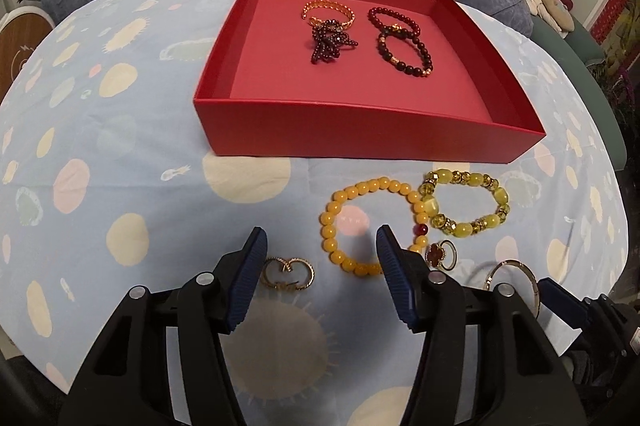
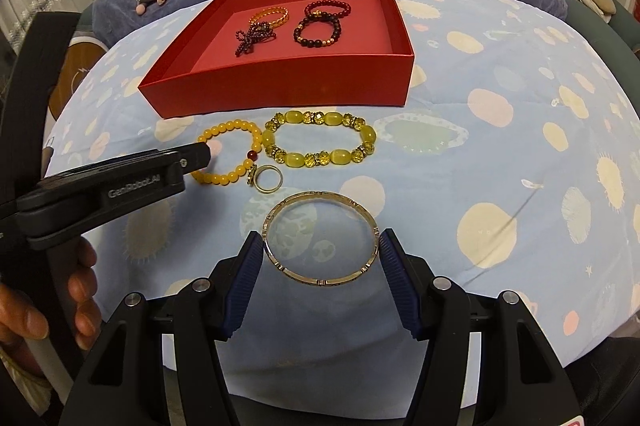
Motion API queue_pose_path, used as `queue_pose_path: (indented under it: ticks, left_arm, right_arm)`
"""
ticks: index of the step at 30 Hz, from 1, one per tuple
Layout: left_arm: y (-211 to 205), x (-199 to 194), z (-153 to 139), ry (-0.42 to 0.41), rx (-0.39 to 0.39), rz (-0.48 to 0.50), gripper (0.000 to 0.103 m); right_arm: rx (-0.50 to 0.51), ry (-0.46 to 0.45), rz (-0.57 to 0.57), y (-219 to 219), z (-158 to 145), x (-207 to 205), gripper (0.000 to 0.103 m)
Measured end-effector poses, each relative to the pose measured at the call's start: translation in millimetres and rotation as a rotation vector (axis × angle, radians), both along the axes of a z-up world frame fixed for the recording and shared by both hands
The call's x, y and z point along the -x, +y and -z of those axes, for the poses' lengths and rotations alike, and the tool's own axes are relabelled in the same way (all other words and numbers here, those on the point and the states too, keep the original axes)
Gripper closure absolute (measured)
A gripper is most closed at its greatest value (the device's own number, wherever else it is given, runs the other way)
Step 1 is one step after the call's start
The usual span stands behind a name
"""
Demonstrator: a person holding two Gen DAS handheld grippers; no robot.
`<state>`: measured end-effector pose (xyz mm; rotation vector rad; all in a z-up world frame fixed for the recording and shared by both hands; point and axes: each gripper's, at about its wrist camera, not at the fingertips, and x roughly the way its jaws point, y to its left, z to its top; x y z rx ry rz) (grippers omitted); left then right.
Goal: Organize jewelry
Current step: 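Grasp the yellow bead bracelet with the left tool while the right tool grasps the gold hoop, then carry both held bracelets into the red box and open both tools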
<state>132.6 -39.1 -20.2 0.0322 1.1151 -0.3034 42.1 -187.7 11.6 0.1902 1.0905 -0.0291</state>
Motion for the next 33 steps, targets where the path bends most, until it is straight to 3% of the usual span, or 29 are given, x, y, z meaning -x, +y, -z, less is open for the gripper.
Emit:
queue_pose_path:
  ticks: [4, 9, 10, 17, 26, 33]
  left_arm:
    - [-7.2, -1.7, 1.0, -0.039, -0.042, 0.021, 0.057]
    - [-7.0, -3.5, 0.6, -0.050, -0.058, 0.045, 0.092]
    - [-5.9, -4.4, 0.6, -0.046, -0.052, 0.046, 0.094]
    - [-0.2, 2.9, -14.1, -0.040, -0.003, 0.040, 0.096]
    - [-4.8, 11.8, -70.0, -0.079, 0.089, 0.080, 0.096]
    - [-13.0, -13.1, -117.5, -0.141, 0.158, 0.102, 0.096]
  right_arm:
    - [-0.008, 0.006, 0.000, -0.3, 3.0, -3.4, 0.045]
    - [-0.011, 0.010, 0.001, -0.3, 4.4, -5.4, 0.045]
    - [-0.010, 0.009, 0.001, -0.3, 3.9, -5.5, 0.045]
    - [-0.011, -0.016, -0.002, -1.6, -9.4, -5.2, 0.045]
    - [-0.008, -0.110, -0.004, -9.3, -55.5, -16.6, 0.045]
    - [-0.013, -0.167, -0.005, -26.1, -85.4, -50.5, 0.045]
